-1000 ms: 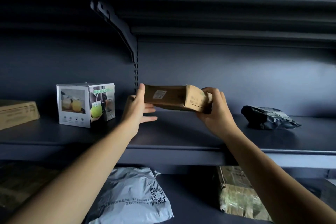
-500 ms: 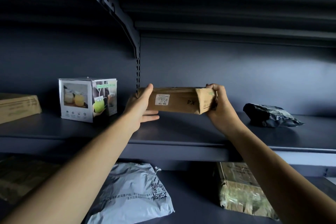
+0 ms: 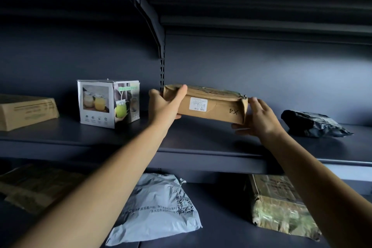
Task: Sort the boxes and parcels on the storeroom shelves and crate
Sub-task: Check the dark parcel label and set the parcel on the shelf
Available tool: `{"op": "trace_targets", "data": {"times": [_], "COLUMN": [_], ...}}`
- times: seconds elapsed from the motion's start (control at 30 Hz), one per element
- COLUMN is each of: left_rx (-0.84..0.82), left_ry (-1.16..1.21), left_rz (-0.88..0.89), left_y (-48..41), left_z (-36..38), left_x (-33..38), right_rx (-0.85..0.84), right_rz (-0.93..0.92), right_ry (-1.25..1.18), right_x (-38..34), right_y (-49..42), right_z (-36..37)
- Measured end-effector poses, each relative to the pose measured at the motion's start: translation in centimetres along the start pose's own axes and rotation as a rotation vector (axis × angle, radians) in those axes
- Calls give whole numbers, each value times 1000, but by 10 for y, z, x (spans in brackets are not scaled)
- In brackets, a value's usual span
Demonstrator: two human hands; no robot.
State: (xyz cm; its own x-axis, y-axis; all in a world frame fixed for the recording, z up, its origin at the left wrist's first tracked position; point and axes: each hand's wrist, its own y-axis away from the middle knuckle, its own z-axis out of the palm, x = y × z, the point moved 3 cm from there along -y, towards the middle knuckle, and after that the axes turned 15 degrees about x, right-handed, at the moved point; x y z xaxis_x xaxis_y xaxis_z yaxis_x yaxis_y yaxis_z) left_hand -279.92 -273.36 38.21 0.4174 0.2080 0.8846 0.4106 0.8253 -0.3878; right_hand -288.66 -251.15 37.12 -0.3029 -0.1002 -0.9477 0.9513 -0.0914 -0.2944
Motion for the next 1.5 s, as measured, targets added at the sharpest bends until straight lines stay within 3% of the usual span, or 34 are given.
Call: {"op": "trace_targets", "data": {"times": [0.3,0.6,0.8,1.03,1.27,1.37,1.5], "left_rx": [-92,-196,-170,-196,-238,-228,-129], "left_ry": [-176,-230,-175,-129,-278,-295,-324], "left_rz": [135,161,299,271,633,744,860], "left_y": [4,4,7,9,14,18,18], "left_z": [2,4,5,4,10,14,14], "left_x": [-1,-5,-3,-1,2,4,4], "right_rx": [37,-6,79,141,272,294,137], "right_rz": [-45,-158,-299,-368,-414,-530,-776], "right_ry": [124,7,178,310,394,378,356], "right_x": [-1,4,8,8,4,-4,-13], "right_y": [6,-3,-13,-17,-12,-4,16], "right_z": [-3,-1,-5,-8,-12,-12,-4]}}
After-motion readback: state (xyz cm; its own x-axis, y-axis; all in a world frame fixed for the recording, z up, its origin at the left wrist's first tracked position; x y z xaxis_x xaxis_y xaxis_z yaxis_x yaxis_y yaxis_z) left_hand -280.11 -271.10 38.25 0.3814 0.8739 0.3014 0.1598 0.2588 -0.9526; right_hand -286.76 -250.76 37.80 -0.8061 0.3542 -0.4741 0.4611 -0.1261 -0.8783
